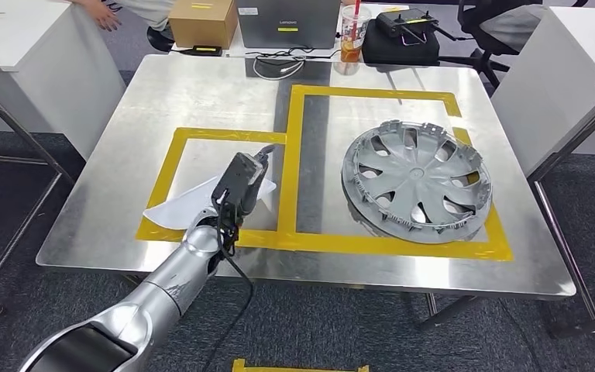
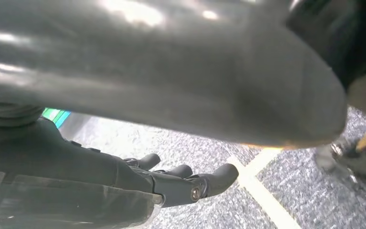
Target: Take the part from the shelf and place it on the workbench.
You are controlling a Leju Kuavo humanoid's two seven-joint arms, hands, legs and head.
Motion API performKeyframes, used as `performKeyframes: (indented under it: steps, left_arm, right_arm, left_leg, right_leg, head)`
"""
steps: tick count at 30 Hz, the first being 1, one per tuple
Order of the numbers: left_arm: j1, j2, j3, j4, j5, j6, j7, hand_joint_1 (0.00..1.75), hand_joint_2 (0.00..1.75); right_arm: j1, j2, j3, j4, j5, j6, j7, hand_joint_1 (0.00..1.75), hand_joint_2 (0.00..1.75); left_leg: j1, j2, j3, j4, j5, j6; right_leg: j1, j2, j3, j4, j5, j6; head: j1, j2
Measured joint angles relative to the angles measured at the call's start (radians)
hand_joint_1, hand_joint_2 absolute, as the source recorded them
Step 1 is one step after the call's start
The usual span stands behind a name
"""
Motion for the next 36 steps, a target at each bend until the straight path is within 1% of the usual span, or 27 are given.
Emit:
performKeyframes:
  steps: [1,2,3,5,6,7,9,11,13,15,16,17,18,20,21,22,24,26,27,28,30,31,32,33,34,35,36]
  left_arm:
    - [0.021,-0.001,-0.002,-0.047,0.09,-0.055,0.005,0.0,0.0]
    - [0.043,0.0,-0.005,-0.097,0.175,-0.101,0.013,0.0,0.0]
    - [0.062,0.002,-0.012,-0.15,0.254,-0.137,0.023,0.0,0.0]
    - [0.092,0.011,-0.033,-0.257,0.387,-0.185,0.034,0.0,0.0]
    - [0.105,0.019,-0.048,-0.312,0.449,-0.206,0.034,0.0,0.0]
    - [0.119,0.029,-0.064,-0.368,0.5,-0.224,0.031,0.0,0.0]
    - [0.15,0.051,-0.099,-0.477,0.577,-0.251,0.023,0.0,0.0]
    - [0.179,0.073,-0.127,-0.572,0.619,-0.266,0.012,0.0,0.0]
    - [0.204,0.094,-0.144,-0.65,0.636,-0.272,-0.003,0.0,0.0]
    - [0.235,0.117,-0.157,-0.709,0.629,-0.264,-0.024,0.0,0.0]
    - [0.254,0.129,-0.161,-0.734,0.621,-0.258,-0.036,0.0,0.0]
    - [0.274,0.14,-0.165,-0.754,0.611,-0.252,-0.049,0.0,0.0]
    - [0.293,0.153,-0.168,-0.774,0.6,-0.245,-0.064,0.0,0.0]
    - [0.321,0.179,-0.175,-0.811,0.578,-0.232,-0.098,0.0,0.0]
    - [0.33,0.193,-0.179,-0.824,0.563,-0.221,-0.116,0.0,0.0]
    - [0.337,0.206,-0.181,-0.834,0.547,-0.206,-0.134,0.0,0.0]
    - [0.354,0.231,-0.183,-0.846,0.494,-0.157,-0.165,0.0,0.0]
    - [0.376,0.25,-0.182,-0.856,0.423,-0.085,-0.187,0.0,0.0]
    - [0.384,0.257,-0.182,-0.859,0.389,-0.052,-0.193,0.0,0.0]
    - [0.392,0.263,-0.182,-0.861,0.363,-0.026,-0.197,0.0,0.0]
    - [0.41,0.274,-0.181,-0.861,0.33,0.005,-0.202,0.0,0.0]
    - [0.422,0.281,-0.181,-0.861,0.32,0.015,-0.204,0.0,0.0]
    - [0.433,0.288,-0.179,-0.861,0.316,0.019,-0.206,0.0,0.0]
    - [0.443,0.293,-0.178,-0.861,0.314,0.018,-0.209,0.0,0.0]
    - [0.452,0.299,-0.176,-0.861,0.315,0.015,-0.212,0.0,0.0]
    - [0.459,0.304,-0.174,-0.861,0.315,0.009,-0.214,0.0,0.0]
    - [0.466,0.309,-0.171,-0.862,0.316,0.002,-0.217,0.0,0.0]
  right_arm:
    - [0.003,-0.006,-0.001,0.0,0.005,0.012,-0.007,0.0,0.0]
    - [0.005,-0.014,-0.002,0.0,0.011,0.027,-0.015,0.0,0.0]
    - [0.008,-0.023,-0.002,0.0,0.015,0.042,-0.025,0.0,0.0]
    - [0.012,-0.039,-0.006,0.0,0.015,0.061,-0.042,0.0,0.0]
    - [0.016,-0.046,-0.01,0.0,0.012,0.064,-0.051,0.0,0.0]
    - [0.021,-0.049,-0.014,0.0,0.006,0.065,-0.06,0.0,0.0]
    - [0.038,-0.053,-0.023,0.0,-0.007,0.065,-0.079,0.0,0.0]
    - [0.056,-0.054,-0.033,0.0,-0.018,0.063,-0.096,0.0,0.0]
    - [0.071,-0.054,-0.042,0.0,-0.029,0.058,-0.111,0.0,0.0]
    - [0.084,-0.054,-0.049,0.001,-0.04,0.053,-0.124,0.0,0.0]
    - [0.091,-0.054,-0.053,0.001,-0.045,0.052,-0.13,0.0,0.0]
    - [0.097,-0.054,-0.057,0.001,-0.049,0.051,-0.135,0.0,0.0]
    - [0.103,-0.054,-0.061,0.001,-0.055,0.051,-0.139,0.0,0.0]
    - [0.11,-0.051,-0.067,0.002,-0.065,0.05,-0.145,0.0,0.0]
    - [0.112,-0.048,-0.07,0.002,-0.071,0.049,-0.146,0.0,0.0]
    - [0.113,-0.046,-0.073,0.002,-0.077,0.048,-0.146,0.0,0.0]
    - [0.118,-0.043,-0.08,0.002,-0.089,0.045,-0.147,0.0,0.0]
    - [0.124,-0.041,-0.088,0.002,-0.101,0.042,-0.147,0.0,0.0]
    - [0.126,-0.04,-0.091,0.002,-0.106,0.041,-0.147,0.0,0.0]
    - [0.128,-0.039,-0.093,0.003,-0.11,0.04,-0.147,0.0,0.0]
    - [0.13,-0.039,-0.097,0.004,-0.115,0.037,-0.147,0.0,0.0]
    - [0.131,-0.039,-0.098,0.004,-0.116,0.036,-0.147,0.0,0.0]
    - [0.133,-0.039,-0.099,0.005,-0.116,0.036,-0.147,0.0,0.0]
    - [0.134,-0.039,-0.1,0.006,-0.116,0.036,-0.147,0.0,0.0]
    - [0.134,-0.04,-0.1,0.007,-0.116,0.036,-0.147,0.0,0.0]
    - [0.134,-0.04,-0.1,0.008,-0.116,0.037,-0.147,0.0,0.0]
    - [0.133,-0.041,-0.1,0.008,-0.116,0.038,-0.147,0.0,0.0]
  left_leg:
    - [-0.001,0.0,0.0,0.0,-0.001,0.0]
    - [-0.001,-0.001,0.0,0.001,-0.001,0.0]
    - [-0.001,-0.002,0.0,0.003,-0.002,-0.001]
    - [-0.002,-0.004,-0.002,0.01,-0.007,-0.007]
    - [-0.005,-0.004,-0.004,0.016,-0.011,-0.012]
    - [-0.007,-0.005,-0.006,0.021,-0.014,-0.016]
    - [-0.009,-0.004,-0.008,0.026,-0.019,-0.022]
    - [-0.005,-0.003,-0.014,0.039,-0.031,-0.03]
    - [-0.001,-0.002,-0.046,0.114,-0.078,-0.043]
    - [0.003,-0.002,-0.107,0.248,-0.141,-0.052]
    - [0.005,-0.002,-0.132,0.299,-0.157,-0.053]
    - [0.005,-0.002,-0.142,0.318,-0.156,-0.053]
    - [0.005,-0.002,-0.132,0.294,-0.136,-0.05]
    - [0.002,-0.002,-0.063,0.156,-0.072,-0.036]
    - [-0.001,-0.001,-0.029,0.09,-0.05,-0.029]
    - [-0.004,0.0,-0.008,0.048,-0.04,-0.024]
    - [-0.011,0.003,0.002,0.029,-0.04,-0.019]
    - [-0.007,0.003,0.014,0.013,-0.031,-0.01]
    - [-0.005,0.003,0.021,0.004,-0.025,-0.005]
    - [-0.002,0.004,0.027,-0.005,-0.02,-0.001]
    - [-0.004,0.004,0.027,-0.007,-0.017,0.003]
    - [-0.005,0.004,0.026,-0.006,-0.017,0.003]
    - [-0.006,0.004,0.026,-0.006,-0.017,0.003]
    - [-0.006,0.003,0.026,-0.004,-0.018,0.002]
    - [-0.006,0.002,0.025,-0.002,-0.019,0.0]
    - [-0.006,0.001,0.025,0.003,-0.021,-0.003]
    - [-0.008,0.0,0.023,0.009,-0.025,-0.008]
  right_leg:
    - [-0.001,0.0,-0.024,0.044,-0.011,0.004]
    - [-0.001,0.0,-0.029,0.052,-0.007,0.011]
    - [-0.003,-0.001,-0.014,0.017,0.013,0.021]
    - [-0.006,-0.003,0.054,-0.127,0.069,0.036]
    - [-0.006,-0.004,0.084,-0.186,0.089,0.034]
    - [-0.005,-0.004,0.102,-0.22,0.098,0.028]
    - [-0.002,-0.002,0.11,-0.23,0.101,0.01]
    - [-0.004,-0.003,0.112,-0.231,0.101,-0.001]
    - [-0.008,-0.003,0.116,-0.232,0.101,-0.01]
    - [-0.007,-0.002,0.117,-0.232,0.099,-0.015]
    - [-0.006,-0.002,0.117,-0.232,0.099,-0.016]
    - [-0.005,-0.001,0.117,-0.232,0.098,-0.017]
    - [-0.003,-0.001,0.118,-0.232,0.098,-0.017]
    - [0.0,0.002,0.121,-0.232,0.098,-0.017]
    - [0.003,0.003,0.121,-0.232,0.097,-0.016]
    - [0.005,0.003,0.12,-0.233,0.097,-0.014]
    - [0.005,0.003,0.121,-0.235,0.097,-0.007]
    - [0.005,0.001,0.121,-0.232,0.094,0.002]
    - [0.005,0.0,0.113,-0.214,0.083,0.003]
    - [0.006,-0.001,0.095,-0.175,0.063,0.001]
    - [0.004,-0.001,0.032,-0.043,0.006,-0.004]
    - [0.003,-0.001,0.003,0.017,-0.013,-0.003]
    - [0.002,-0.001,-0.012,0.047,-0.019,0.002]
    - [0.001,-0.001,-0.007,0.035,-0.008,0.011]
    - [-0.001,-0.002,0.019,-0.019,0.016,0.02]
    - [-0.003,-0.003,0.057,-0.096,0.044,0.027]
    - [-0.003,-0.003,0.093,-0.163,0.067,0.028]
  head:
    - [0.0,0.0]
    - [0.0,0.0]
    - [0.0,0.0]
    - [0.001,0.0]
    - [0.0,0.0]
    - [0.0,0.0]
    - [-0.001,0.0]
    - [-0.001,0.0]
    - [-0.003,0.0]
    - [-0.004,0.0]
    - [-0.004,0.0]
    - [-0.004,0.0]
    - [-0.004,0.0]
    - [-0.004,0.0]
    - [-0.003,0.0]
    - [-0.004,0.0]
    - [-0.004,0.0]
    - [-0.003,0.0]
    - [-0.002,0.0]
    - [-0.001,0.0]
    - [-0.001,0.0]
    - [-0.001,0.0]
    - [-0.001,0.0]
    - [-0.001,0.0]
    - [-0.001,0.0]
    - [-0.001,0.0]
    - [-0.001,0.0]
